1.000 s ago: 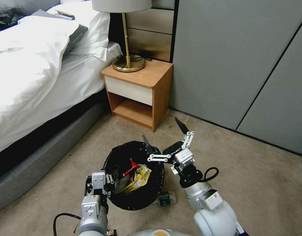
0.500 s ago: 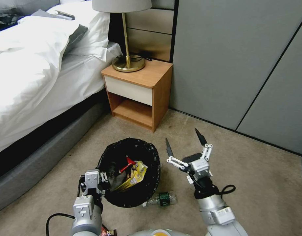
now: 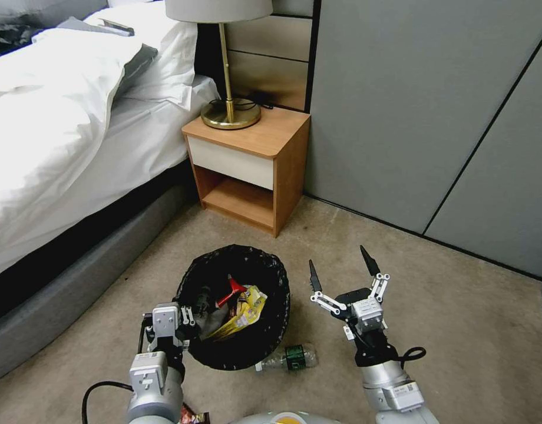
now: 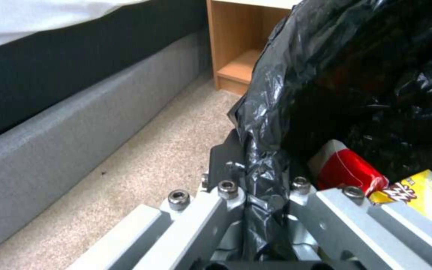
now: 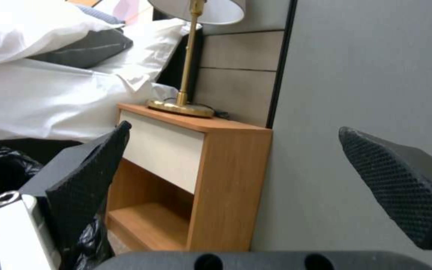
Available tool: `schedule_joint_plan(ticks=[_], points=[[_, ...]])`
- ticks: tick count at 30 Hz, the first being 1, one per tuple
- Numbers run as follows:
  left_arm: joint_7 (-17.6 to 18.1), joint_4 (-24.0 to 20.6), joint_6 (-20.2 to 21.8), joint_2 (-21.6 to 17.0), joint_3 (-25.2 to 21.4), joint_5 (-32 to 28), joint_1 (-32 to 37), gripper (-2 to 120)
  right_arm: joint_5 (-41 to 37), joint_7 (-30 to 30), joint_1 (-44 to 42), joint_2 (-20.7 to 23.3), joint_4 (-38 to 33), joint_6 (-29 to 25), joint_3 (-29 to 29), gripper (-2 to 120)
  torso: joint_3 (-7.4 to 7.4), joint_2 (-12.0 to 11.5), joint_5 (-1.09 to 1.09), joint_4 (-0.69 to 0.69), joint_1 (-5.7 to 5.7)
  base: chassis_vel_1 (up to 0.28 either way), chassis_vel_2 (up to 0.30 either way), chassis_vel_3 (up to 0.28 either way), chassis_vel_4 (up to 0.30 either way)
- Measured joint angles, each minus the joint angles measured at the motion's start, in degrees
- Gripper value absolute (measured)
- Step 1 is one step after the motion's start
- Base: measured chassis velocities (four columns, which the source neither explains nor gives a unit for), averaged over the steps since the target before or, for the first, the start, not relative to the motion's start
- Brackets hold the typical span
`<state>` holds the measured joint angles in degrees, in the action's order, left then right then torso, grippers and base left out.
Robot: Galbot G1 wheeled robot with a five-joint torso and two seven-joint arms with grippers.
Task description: Pick up the trash bin, then pick up the garbage from the floor and place it into the trash bin.
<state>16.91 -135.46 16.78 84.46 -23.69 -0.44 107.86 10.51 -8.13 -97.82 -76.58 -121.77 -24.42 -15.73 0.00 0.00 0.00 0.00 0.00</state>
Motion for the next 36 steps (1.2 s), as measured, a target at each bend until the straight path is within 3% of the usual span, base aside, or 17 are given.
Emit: schedule_joint_plan(ticks=[36], points=[[0.0, -0.4, 0.8, 0.1, -0.4, -0.4, -0.3, 0, -2.8, 2.5, 2.3, 0.9, 1.1, 0.3, -2.5, 100, 0.00, 0.0, 0.00, 0.00, 0.00, 0.010, 0.009, 0.008, 0.012]])
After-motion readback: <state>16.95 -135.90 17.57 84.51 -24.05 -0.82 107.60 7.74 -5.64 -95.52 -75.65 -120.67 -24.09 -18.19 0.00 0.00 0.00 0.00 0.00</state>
